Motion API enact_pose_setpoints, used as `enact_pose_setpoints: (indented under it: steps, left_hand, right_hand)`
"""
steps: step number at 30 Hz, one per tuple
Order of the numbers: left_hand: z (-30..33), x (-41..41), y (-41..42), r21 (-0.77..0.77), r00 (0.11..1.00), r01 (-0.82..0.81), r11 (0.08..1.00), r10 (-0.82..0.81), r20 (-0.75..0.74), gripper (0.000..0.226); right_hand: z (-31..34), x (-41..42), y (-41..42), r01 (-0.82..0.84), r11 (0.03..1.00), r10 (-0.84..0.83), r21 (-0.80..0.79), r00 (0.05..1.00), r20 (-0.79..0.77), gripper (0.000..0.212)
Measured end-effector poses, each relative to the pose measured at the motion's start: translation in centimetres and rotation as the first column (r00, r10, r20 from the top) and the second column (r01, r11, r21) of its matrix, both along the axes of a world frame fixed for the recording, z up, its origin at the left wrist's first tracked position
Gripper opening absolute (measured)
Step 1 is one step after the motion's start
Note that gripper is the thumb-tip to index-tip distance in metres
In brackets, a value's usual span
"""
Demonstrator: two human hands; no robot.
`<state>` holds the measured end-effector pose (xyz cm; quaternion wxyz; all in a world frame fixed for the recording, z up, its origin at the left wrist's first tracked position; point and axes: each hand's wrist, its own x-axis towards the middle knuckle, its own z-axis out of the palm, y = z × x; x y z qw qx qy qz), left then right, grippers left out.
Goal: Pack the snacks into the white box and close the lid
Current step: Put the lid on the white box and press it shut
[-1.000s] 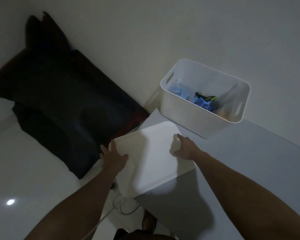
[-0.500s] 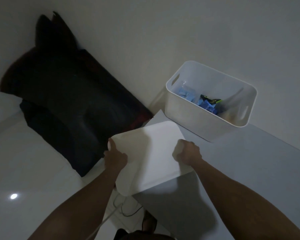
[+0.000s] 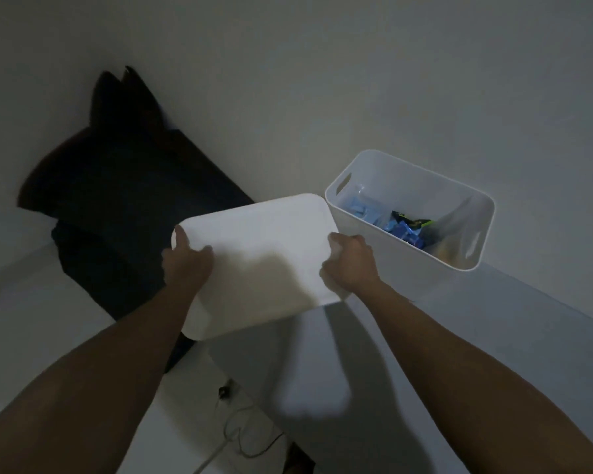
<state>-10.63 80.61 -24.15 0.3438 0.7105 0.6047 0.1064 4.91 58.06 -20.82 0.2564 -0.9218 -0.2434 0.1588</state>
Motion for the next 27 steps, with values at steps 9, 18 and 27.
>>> enact_pose_setpoints:
  steps: [9,18,27]
  left_hand:
    - [5.5,2.5,2.4,0.121,0.997,-0.015,0.993,0.005,0.081,0.074]
    - [8.7,9.7,-0.4,0.042,0.939,0.059,0.997,-0.07,0.337,0.036]
    - [8.7,18.9,-4.6,0.012,0.811,0.48,0.877,-0.449,0.375,0.074]
  right_hand:
    - [4.0,2.1,1.6,0.033,0.987,-0.035,0.155,0.999,0.011,0.055]
    - [7.2,5.7,-2.9,0.273,0.943,-0.288,0.191,0.956,0.058,0.037]
    - [7.6,9.3,-9.8,0.529,0.816,-0.546,0.234,0.838,0.01,0.035]
